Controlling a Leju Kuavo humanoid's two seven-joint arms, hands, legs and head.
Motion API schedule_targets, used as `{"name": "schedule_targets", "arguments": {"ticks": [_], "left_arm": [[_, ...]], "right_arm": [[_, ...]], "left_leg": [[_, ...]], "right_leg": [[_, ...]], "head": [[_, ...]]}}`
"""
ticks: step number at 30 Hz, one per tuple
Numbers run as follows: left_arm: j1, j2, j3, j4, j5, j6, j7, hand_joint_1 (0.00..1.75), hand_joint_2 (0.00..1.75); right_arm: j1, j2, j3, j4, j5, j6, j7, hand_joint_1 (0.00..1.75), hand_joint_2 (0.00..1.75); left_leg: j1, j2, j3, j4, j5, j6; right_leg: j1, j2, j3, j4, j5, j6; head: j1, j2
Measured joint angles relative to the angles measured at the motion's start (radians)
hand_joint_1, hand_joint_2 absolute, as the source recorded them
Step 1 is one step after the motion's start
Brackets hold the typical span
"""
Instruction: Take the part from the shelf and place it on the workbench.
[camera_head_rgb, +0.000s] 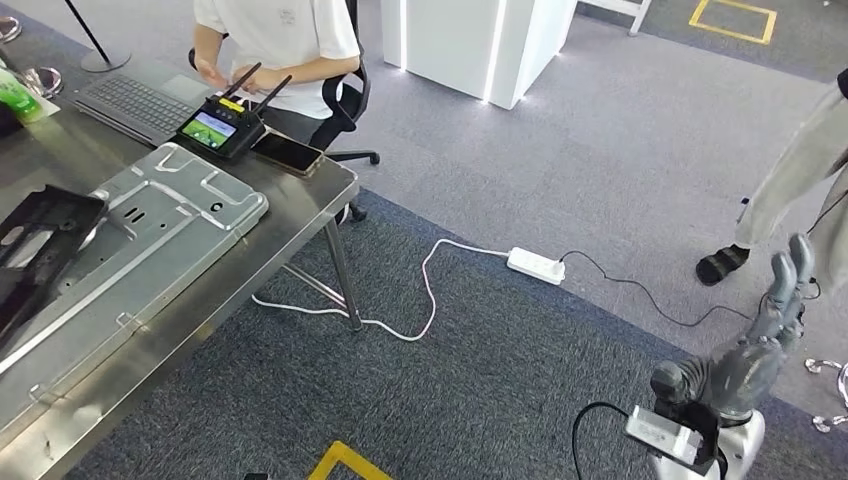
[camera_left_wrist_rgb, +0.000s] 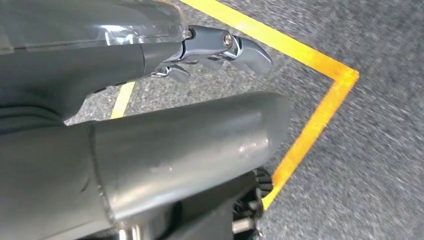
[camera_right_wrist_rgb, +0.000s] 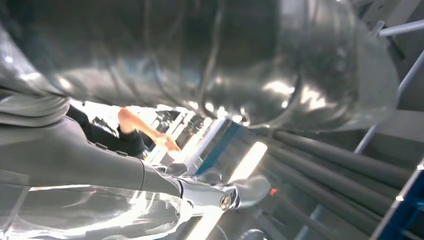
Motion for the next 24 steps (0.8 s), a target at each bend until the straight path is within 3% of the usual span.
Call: {"name": "schedule_targets", "arguments": {"ticks": [1,2,3,4,5,7,9,10,12,13,15,17,18,19,20,21,22,24], "left_arm": [[0.001,0.001,0.001,0.000,0.000,0.001,-0.002,0.00,0.00],[0.002,0.002,0.003,0.000,0.001,0.001,-0.004,0.00,0.00],[0.004,0.003,0.005,0.000,0.001,0.001,-0.006,0.00,0.00],[0.005,0.004,0.006,0.000,0.002,0.001,-0.008,0.00,0.00],[0.004,0.005,0.007,0.000,0.002,0.001,-0.009,0.00,0.00],[0.001,0.006,0.008,0.000,0.002,0.000,-0.012,0.00,0.00],[-0.002,0.007,0.010,0.000,0.003,0.000,-0.014,0.00,0.00],[-0.004,0.007,0.012,0.000,0.003,0.000,-0.015,0.00,0.00],[-0.007,0.007,0.013,0.000,0.003,0.000,-0.016,0.00,0.00],[-0.009,0.007,0.014,0.000,0.002,0.000,-0.016,0.00,0.00],[-0.009,0.008,0.015,0.000,0.002,0.001,-0.017,0.00,0.00],[-0.006,0.010,0.016,0.000,0.001,0.001,-0.017,0.00,0.00],[-0.004,0.010,0.016,0.000,0.000,0.001,-0.017,0.00,0.00],[-0.002,0.011,0.016,0.000,0.000,0.001,-0.017,0.00,0.00],[-0.001,0.012,0.016,0.000,0.000,0.002,-0.017,0.00,0.00],[-0.001,0.013,0.016,0.000,-0.001,0.003,-0.017,0.00,0.00],[-0.002,0.015,0.016,0.000,-0.002,0.005,-0.017,0.00,0.00],[-0.004,0.020,0.016,0.000,-0.006,0.008,-0.016,0.00,0.00]], "right_arm": [[0.002,0.001,-0.003,0.000,-0.005,0.000,-0.006,0.00,0.00],[0.004,0.002,-0.005,0.000,-0.010,0.000,-0.012,0.00,0.00],[0.008,0.003,-0.007,0.000,-0.013,0.000,-0.016,0.00,0.00],[0.011,0.004,-0.009,0.000,-0.015,0.000,-0.020,0.00,0.00],[0.015,0.005,-0.011,0.000,-0.016,0.000,-0.023,0.00,0.00],[0.022,0.008,-0.016,-0.003,-0.016,0.000,-0.026,0.00,0.00],[0.027,0.012,-0.019,-0.009,-0.014,0.000,-0.028,0.00,0.00],[0.030,0.015,-0.020,-0.013,-0.014,0.000,-0.029,0.00,0.00],[0.037,0.019,-0.025,-0.018,-0.013,0.000,-0.033,0.00,0.00],[0.040,0.021,-0.027,-0.021,-0.013,0.000,-0.035,0.00,0.00],[0.043,0.026,-0.029,-0.026,-0.014,0.000,-0.038,0.00,0.00],[0.046,0.031,-0.030,-0.029,-0.017,0.000,-0.039,0.00,0.00],[0.047,0.034,-0.030,-0.029,-0.018,0.000,-0.040,0.00,0.00],[0.049,0.036,-0.030,-0.029,-0.019,0.000,-0.041,0.00,0.00],[0.051,0.038,-0.031,-0.029,-0.021,0.000,-0.041,0.00,0.00],[0.051,0.039,-0.032,-0.029,-0.023,0.000,-0.041,0.00,0.00],[0.052,0.040,-0.033,-0.029,-0.025,0.000,-0.042,0.00,0.00],[0.051,0.040,-0.034,-0.029,-0.031,0.000,-0.045,0.00,0.00]], "left_leg": [[-0.002,0.013,-0.001,-0.002,0.001,0.003],[-0.004,0.028,-0.002,-0.001,0.001,0.005],[-0.006,0.042,-0.003,-0.001,0.000,0.005],[-0.007,0.058,-0.003,-0.001,-0.002,0.005],[-0.007,0.072,-0.003,0.000,-0.004,0.004],[-0.008,0.097,0.003,0.001,-0.010,-0.002],[-0.013,0.115,0.009,0.004,-0.018,-0.013],[-0.015,0.124,0.012,0.005,-0.022,-0.019],[-0.016,0.144,0.017,0.005,-0.027,-0.029],[-0.014,0.138,0.017,0.010,-0.034,-0.035],[-0.007,0.090,-0.005,0.068,-0.075,-0.043],[-0.003,0.035,-0.066,0.202,-0.141,-0.047],[-0.002,0.024,-0.099,0.266,-0.163,-0.048],[-0.002,0.020,-0.119,0.300,-0.165,-0.049],[-0.001,0.017,-0.120,0.293,-0.145,-0.048],[0.000,0.012,-0.103,0.247,-0.109,-0.047],[0.001,-0.004,-0.075,0.177,-0.069,-0.044],[0.005,-0.050,-0.029,0.064,-0.025,-0.040]], "right_leg": [[0.000,-0.032,-0.029,0.059,-0.035,0.003],[-0.002,-0.047,-0.061,0.126,-0.068,0.007],[-0.005,-0.052,-0.086,0.180,-0.089,0.010],[-0.008,-0.056,-0.096,0.205,-0.091,0.013],[-0.010,-0.060,-0.085,0.190,-0.074,0.016],[-0.012,-0.092,-0.010,0.060,-0.012,0.016],[-0.005,-0.127,0.052,-0.050,0.021,0.006],[0.000,-0.133,0.062,-0.070,0.022,0.000],[0.003,-0.110,0.060,-0.072,0.023,-0.013],[0.002,-0.099,0.061,-0.076,0.025,-0.019],[-0.003,-0.077,0.064,-0.083,0.030,-0.033],[-0.002,-0.055,0.063,-0.084,0.031,-0.041],[-0.001,-0.041,0.062,-0.083,0.031,-0.042],[0.000,-0.025,0.062,-0.081,0.031,-0.042],[0.000,-0.010,0.062,-0.078,0.031,-0.042],[0.000,0.006,0.061,-0.075,0.030,-0.040],[-0.001,0.020,0.061,-0.070,0.028,-0.038],[0.000,0.045,0.055,-0.061,0.025,-0.030]], "head": [[0.001,0.000],[0.002,0.000],[0.002,0.000],[0.002,0.000],[0.002,0.000],[0.002,0.000],[0.002,0.000],[0.001,0.000],[0.001,0.000],[0.001,0.000],[0.000,0.000],[0.000,0.000],[0.000,0.000],[0.000,0.000],[0.000,0.000],[0.000,0.000],[0.000,0.000],[0.000,0.000]]}}
